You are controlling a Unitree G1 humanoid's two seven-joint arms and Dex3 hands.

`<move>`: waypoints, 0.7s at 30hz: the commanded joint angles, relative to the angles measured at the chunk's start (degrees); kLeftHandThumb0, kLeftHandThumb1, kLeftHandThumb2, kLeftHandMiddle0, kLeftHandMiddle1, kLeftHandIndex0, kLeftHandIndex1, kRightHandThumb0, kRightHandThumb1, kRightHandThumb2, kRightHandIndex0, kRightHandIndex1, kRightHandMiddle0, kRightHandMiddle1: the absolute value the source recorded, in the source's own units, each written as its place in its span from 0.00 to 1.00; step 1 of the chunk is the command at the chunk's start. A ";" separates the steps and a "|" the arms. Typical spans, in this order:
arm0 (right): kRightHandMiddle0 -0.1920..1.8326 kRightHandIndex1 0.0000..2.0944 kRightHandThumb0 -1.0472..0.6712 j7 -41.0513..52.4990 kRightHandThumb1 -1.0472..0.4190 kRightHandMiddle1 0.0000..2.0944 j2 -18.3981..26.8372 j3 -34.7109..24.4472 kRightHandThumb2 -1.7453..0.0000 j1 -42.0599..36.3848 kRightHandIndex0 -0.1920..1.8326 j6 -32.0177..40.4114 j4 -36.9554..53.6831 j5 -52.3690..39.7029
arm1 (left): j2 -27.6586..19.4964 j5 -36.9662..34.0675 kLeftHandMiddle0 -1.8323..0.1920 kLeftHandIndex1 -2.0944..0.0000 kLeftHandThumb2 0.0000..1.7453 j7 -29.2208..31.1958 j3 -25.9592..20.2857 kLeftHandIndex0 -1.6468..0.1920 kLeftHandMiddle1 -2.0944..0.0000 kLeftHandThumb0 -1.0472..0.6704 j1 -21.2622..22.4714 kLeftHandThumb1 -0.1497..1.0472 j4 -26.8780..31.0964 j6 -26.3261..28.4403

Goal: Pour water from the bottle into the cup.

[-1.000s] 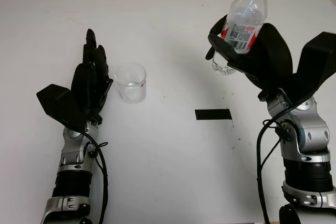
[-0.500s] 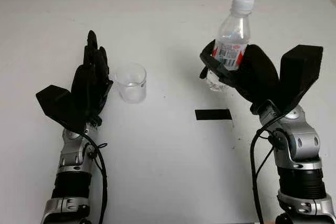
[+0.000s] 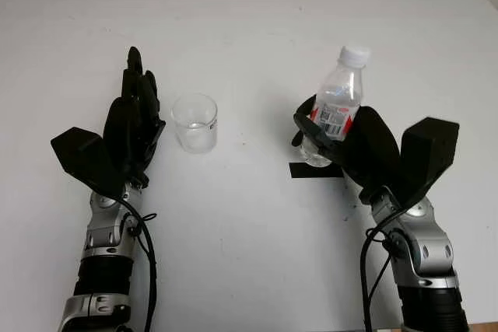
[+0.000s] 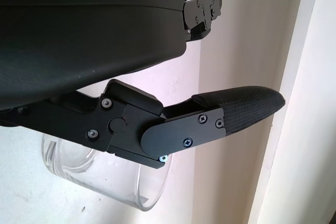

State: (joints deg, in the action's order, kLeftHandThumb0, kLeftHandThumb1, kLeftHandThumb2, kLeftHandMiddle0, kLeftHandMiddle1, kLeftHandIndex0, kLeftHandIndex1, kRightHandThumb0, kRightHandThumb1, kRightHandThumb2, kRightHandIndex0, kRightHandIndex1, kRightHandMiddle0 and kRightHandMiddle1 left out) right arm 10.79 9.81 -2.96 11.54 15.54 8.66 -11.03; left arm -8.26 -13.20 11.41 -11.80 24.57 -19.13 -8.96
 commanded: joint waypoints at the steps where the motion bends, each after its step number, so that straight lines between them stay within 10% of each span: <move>1: 0.60 1.00 0.36 0.15 0.00 1.00 -0.62 0.36 0.75 -1.61 0.80 -3.13 0.60 0.74 | -0.44 -0.40 1.00 1.00 0.40 0.46 -0.31 1.00 1.00 0.13 -0.51 1.00 0.64 -0.22; 21: 0.57 1.00 0.34 -3.77 0.00 1.00 -2.96 2.61 0.77 0.34 0.72 -12.18 -6.79 8.06 | -1.01 -0.33 1.00 1.00 0.41 1.60 -0.20 1.00 1.00 0.13 -0.14 1.00 0.10 -0.29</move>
State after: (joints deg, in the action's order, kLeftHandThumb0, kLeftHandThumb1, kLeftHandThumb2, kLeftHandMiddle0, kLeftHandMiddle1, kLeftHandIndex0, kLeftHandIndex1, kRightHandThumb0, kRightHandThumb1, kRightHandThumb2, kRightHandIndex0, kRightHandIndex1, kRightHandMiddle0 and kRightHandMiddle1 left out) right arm 7.17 7.13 -0.33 10.72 4.50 2.05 -3.16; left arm -8.77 -13.38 12.76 -11.90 24.59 -19.47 -9.00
